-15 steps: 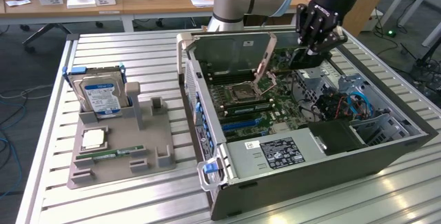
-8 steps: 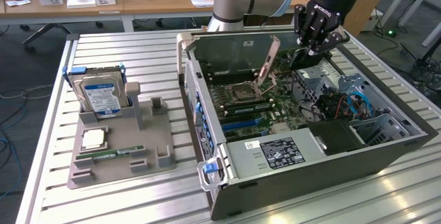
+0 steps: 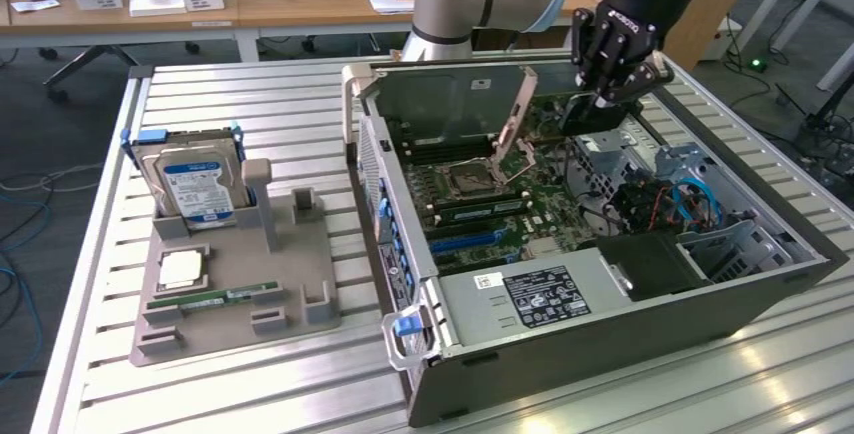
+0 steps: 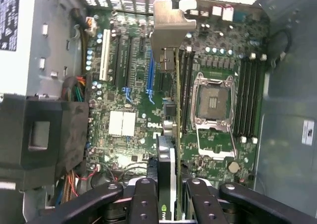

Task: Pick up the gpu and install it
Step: 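Insert the gpu into the slot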

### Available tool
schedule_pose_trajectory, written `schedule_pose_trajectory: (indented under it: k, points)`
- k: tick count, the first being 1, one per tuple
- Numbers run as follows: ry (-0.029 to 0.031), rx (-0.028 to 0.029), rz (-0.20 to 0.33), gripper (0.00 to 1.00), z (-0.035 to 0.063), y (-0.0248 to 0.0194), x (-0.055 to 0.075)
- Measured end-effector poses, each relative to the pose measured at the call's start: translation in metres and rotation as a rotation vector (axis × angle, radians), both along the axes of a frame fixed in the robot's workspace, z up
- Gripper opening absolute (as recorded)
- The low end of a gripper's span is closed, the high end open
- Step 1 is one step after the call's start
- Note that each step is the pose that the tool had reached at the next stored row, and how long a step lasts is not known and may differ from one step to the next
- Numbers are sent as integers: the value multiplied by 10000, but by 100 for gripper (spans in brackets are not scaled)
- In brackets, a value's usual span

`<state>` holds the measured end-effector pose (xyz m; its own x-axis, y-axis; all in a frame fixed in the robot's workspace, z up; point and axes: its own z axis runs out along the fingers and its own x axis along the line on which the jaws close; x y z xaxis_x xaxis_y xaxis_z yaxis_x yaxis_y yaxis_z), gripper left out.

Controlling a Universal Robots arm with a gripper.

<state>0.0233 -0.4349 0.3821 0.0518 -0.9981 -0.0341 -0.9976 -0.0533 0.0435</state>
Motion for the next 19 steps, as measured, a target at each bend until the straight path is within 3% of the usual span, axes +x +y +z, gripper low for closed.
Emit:
schedule_pose_trajectory:
  k: [12,19]
  points:
    - [-5,-1,-220,27,-27,0,-187]
    - [-4,-2,-220,27,-42,0,-207]
